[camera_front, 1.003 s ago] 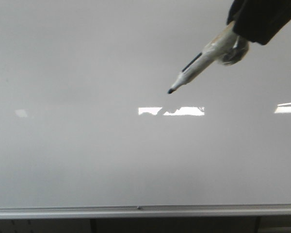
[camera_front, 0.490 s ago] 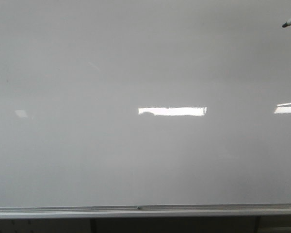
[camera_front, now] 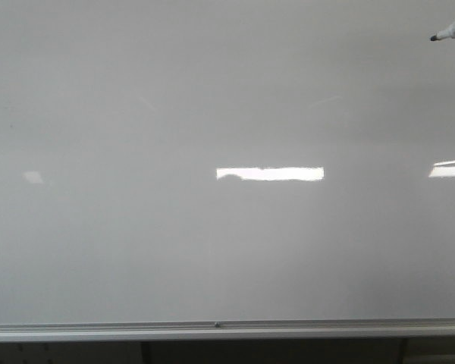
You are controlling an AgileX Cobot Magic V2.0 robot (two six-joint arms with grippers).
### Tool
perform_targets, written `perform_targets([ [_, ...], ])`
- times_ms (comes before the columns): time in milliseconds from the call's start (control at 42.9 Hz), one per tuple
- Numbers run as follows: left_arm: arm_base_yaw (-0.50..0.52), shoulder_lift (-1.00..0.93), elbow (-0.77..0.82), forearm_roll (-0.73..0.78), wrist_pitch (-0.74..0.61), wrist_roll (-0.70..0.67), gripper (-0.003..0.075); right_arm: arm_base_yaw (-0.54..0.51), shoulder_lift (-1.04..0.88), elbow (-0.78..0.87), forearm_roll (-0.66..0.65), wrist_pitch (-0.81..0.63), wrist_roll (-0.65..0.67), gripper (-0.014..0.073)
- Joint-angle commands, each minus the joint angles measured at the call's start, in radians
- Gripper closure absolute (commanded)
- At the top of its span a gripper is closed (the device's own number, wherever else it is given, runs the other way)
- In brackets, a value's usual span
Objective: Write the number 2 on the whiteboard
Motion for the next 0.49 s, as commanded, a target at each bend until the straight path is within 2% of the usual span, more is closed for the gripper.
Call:
perform_targets([
  [0,0.002,-0.007,-0.022,-0.028,-0.066,-0.010,0.0176,-0.007,0.023,-0.025,0.048,-0.155,-0.004,0.0673],
  [467,0.002,-0.007,-0.022,-0.028,-0.074,-0.010,0.0176,0.081,0.218,-0.025,0.080,-0.525,-0.004,0.0673],
])
